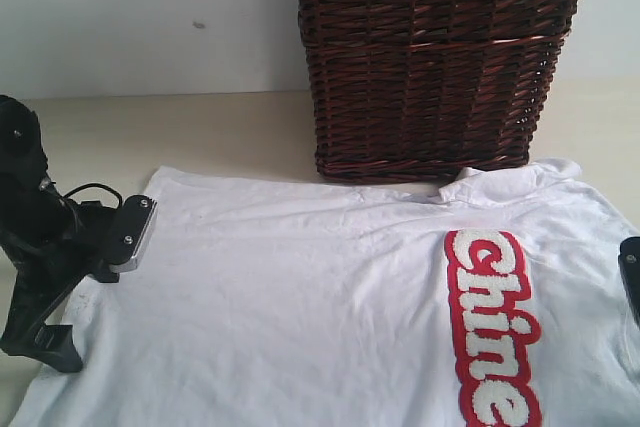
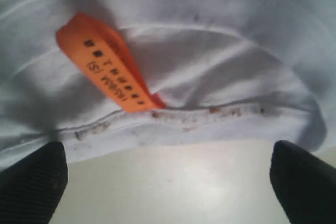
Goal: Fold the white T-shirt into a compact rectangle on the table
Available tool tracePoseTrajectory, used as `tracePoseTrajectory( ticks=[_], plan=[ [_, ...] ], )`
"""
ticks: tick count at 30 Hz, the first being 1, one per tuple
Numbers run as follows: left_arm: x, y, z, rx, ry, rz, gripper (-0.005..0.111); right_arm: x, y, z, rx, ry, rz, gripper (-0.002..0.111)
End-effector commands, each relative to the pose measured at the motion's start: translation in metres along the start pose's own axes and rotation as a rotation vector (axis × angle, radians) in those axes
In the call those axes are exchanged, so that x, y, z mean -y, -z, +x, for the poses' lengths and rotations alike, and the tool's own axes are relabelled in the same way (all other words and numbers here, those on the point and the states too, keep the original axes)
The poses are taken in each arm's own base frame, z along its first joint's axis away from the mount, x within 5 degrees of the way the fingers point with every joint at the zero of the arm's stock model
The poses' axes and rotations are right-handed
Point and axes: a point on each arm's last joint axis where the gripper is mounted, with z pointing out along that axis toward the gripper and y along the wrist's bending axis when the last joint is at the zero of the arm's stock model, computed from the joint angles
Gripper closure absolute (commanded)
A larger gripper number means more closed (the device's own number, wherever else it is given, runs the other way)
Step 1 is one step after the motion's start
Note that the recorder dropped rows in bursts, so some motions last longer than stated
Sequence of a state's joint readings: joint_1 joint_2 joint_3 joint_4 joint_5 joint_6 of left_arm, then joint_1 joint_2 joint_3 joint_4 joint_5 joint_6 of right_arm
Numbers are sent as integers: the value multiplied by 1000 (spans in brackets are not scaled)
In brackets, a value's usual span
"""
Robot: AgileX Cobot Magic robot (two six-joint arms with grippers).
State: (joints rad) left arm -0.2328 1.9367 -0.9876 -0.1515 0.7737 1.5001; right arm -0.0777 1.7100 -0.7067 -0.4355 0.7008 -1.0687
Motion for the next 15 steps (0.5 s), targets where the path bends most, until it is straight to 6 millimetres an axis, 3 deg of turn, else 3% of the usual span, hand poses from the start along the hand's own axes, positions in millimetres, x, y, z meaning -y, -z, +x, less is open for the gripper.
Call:
tracePoseTrajectory(
  ticks=[1,8,15],
  plan=[
    [18,-17,4,-11,31,172,1,5,0,-2,35,54,56,3],
    [18,-17,4,-11,31,174,1,5,-4,-3,37,54,48,3],
    [18,-17,4,-11,31,174,1,-3,-19,-6,14,97,-107,3]
  ],
)
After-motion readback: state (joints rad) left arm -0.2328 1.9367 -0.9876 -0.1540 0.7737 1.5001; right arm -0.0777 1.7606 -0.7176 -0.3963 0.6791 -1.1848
